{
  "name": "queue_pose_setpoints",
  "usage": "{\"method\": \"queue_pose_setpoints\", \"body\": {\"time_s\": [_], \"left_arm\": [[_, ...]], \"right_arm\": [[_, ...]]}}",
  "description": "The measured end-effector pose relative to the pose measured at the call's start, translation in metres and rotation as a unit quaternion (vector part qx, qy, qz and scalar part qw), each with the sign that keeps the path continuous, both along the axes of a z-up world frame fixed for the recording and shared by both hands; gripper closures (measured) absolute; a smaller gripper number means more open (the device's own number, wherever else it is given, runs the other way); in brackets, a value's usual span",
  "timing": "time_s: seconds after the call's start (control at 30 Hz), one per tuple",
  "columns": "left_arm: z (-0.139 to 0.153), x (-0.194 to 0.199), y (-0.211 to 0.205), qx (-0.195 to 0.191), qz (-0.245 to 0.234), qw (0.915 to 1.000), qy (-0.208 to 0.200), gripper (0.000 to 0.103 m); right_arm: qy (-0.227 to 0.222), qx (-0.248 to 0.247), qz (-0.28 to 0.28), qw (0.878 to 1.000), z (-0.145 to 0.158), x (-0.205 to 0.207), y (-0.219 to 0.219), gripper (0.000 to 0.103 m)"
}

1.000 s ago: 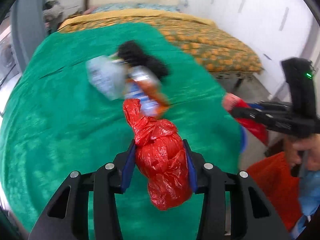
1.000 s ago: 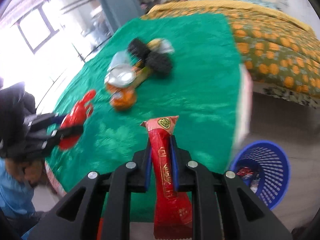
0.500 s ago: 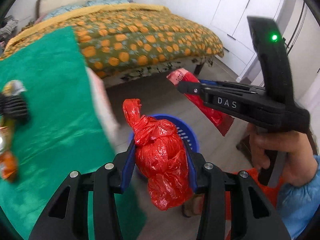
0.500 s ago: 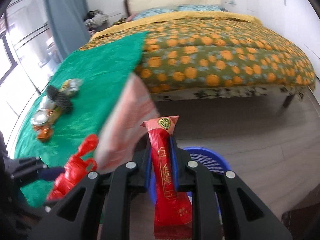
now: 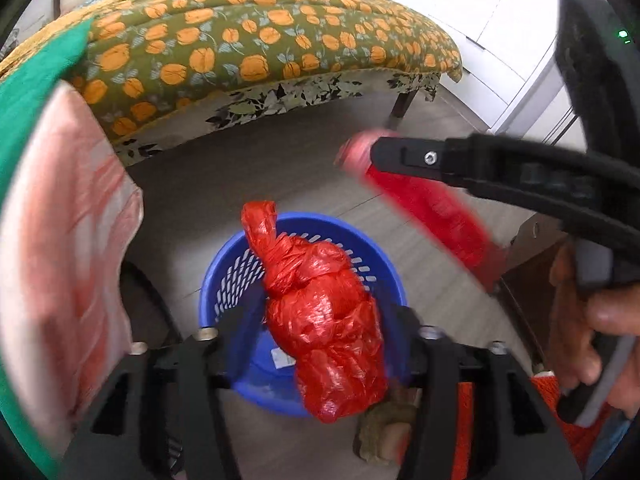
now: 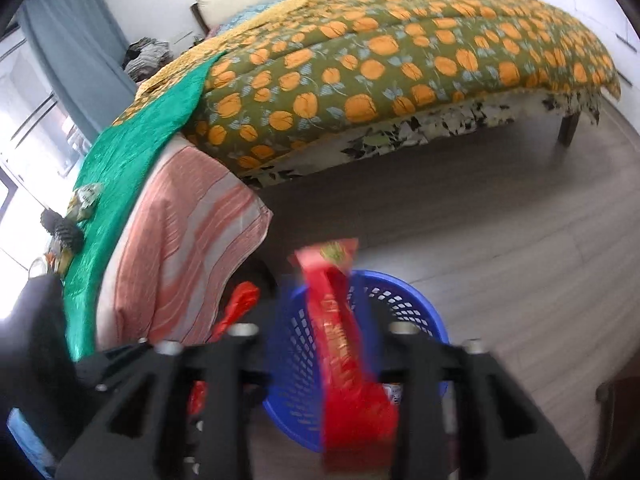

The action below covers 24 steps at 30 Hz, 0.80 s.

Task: Collect trash
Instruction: 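Carry the red bag to the blue basket and release it while the right tool drops the red wrapper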

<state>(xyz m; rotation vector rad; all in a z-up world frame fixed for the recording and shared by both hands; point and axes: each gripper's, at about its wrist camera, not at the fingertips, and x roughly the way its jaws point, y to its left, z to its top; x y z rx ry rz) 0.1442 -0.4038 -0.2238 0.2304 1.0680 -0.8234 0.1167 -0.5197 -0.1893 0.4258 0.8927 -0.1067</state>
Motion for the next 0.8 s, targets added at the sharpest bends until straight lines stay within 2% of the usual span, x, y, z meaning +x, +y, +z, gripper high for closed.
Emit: {"method": "queue_pose_setpoints", "body": {"time_s": [0.03,0.13,0.23,0.37,0.47,0.57,0.8], "left_arm": [[-0.004,0.001,-0.003,0.007,0.003,1.0,-0.003,0.033],[-0.006,0.0,-0.005,0.016,0.006,0.9998,-0.005,0.031],[0.01,-0.012,0.006,-0.001,0.006,0.9998,-0.019,0.023],[0.038,-0.03,0.025,-0.025,0.01,0.999,-0.037,0.019],[0.06,-0.049,0.051,-0.046,0.014,0.9977,-0.047,0.015],[0.073,-0.069,0.08,-0.055,0.015,0.9969,-0.054,0.014],[0.086,-0.1,0.158,-0.033,0.032,0.9952,-0.086,0.013]], "right_arm": [[0.001,0.002,-0.005,1.0,-0.001,-0.001,-0.002,0.044],[-0.005,0.008,-0.019,1.0,0.004,-0.006,-0.01,0.041],[-0.026,-0.008,-0.032,0.999,0.019,-0.014,-0.013,0.029],[-0.033,-0.047,-0.046,0.997,0.031,-0.02,-0.007,0.013],[-0.043,-0.095,-0.058,0.993,0.043,-0.024,0.01,0.013],[-0.066,-0.121,-0.041,0.99,0.054,-0.027,0.037,0.013],[-0.113,-0.178,0.023,0.977,0.068,-0.021,0.119,0.013]]}}
